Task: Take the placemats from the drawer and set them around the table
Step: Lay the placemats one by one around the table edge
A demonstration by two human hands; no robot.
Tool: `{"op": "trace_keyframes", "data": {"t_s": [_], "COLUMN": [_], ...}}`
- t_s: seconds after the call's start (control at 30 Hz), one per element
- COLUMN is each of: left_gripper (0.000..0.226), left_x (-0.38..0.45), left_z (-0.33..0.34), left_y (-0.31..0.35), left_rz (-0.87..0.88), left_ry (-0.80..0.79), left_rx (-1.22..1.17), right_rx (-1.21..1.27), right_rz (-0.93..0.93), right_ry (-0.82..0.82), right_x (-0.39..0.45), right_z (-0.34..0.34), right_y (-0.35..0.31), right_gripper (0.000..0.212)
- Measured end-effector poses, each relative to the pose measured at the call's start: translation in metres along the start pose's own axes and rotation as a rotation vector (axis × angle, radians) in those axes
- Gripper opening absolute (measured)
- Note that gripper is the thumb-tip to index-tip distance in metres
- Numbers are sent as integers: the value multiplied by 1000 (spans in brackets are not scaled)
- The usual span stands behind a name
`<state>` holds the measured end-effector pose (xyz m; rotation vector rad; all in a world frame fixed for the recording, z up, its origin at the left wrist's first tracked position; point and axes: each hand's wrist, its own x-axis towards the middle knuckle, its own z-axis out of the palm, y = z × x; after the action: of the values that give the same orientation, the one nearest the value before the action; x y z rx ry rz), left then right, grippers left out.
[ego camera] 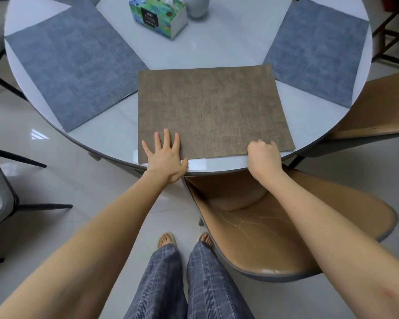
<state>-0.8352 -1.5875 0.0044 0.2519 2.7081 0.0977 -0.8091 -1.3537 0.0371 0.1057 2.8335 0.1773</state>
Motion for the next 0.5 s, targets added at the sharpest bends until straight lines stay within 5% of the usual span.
{"op": "trace_keyframes", "data": {"t_s": [0.17, 0.5], "left_gripper": [62, 69], "left_x": [30, 61], "left_z": [-11, 4], "left_y": [25, 57], "left_rz": [103, 33], "left_ry": [175, 83], "left_rx": [43, 16], "right_rx": [373, 266], "right_rz": [-119, -61], "right_ry": [208, 172], "right_x": [43, 76], "right_z": [-6, 58], "right_y": [-3, 26], "right_gripper": [42, 62]}}
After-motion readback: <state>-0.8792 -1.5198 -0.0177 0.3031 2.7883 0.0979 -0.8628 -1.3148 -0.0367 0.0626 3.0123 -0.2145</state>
